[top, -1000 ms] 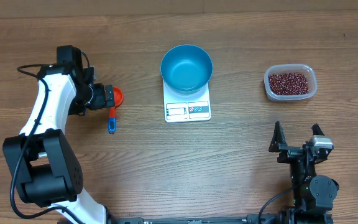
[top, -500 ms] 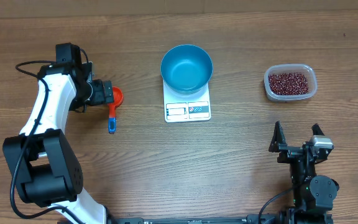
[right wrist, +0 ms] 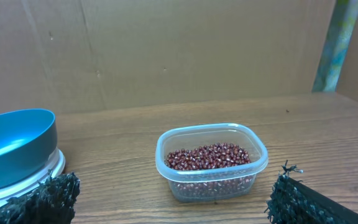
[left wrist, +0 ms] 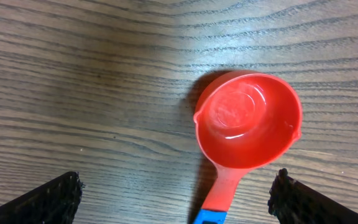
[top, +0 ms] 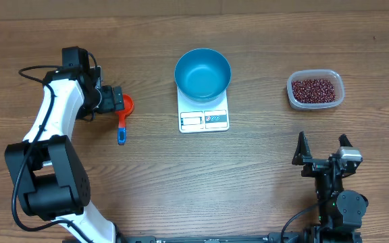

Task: Scoop item into bowl and weigh 150g on scale
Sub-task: 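Lower the left gripper and close it on the red scoop's rim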

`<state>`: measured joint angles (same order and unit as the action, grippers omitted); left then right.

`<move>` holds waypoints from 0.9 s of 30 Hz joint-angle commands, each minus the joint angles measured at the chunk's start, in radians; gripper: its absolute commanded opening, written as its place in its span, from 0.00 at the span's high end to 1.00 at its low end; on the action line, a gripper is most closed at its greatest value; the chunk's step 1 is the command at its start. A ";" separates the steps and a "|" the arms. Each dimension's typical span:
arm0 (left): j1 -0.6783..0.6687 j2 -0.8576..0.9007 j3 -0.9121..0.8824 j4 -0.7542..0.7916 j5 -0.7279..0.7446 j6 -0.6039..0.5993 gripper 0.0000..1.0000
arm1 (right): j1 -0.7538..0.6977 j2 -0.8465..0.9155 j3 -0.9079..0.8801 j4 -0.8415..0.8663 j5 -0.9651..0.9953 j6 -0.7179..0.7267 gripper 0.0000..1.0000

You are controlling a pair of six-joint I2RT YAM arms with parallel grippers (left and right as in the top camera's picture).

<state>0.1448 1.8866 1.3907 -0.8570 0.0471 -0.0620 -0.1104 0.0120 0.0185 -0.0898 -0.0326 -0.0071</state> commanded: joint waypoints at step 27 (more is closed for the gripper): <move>-0.001 0.024 0.020 0.006 -0.032 -0.013 0.01 | 0.004 -0.010 -0.011 0.006 0.013 0.004 0.00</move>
<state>0.1448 1.9003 1.3907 -0.8490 0.0040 -0.0620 -0.1104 0.0120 0.0185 -0.0898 -0.0326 -0.0071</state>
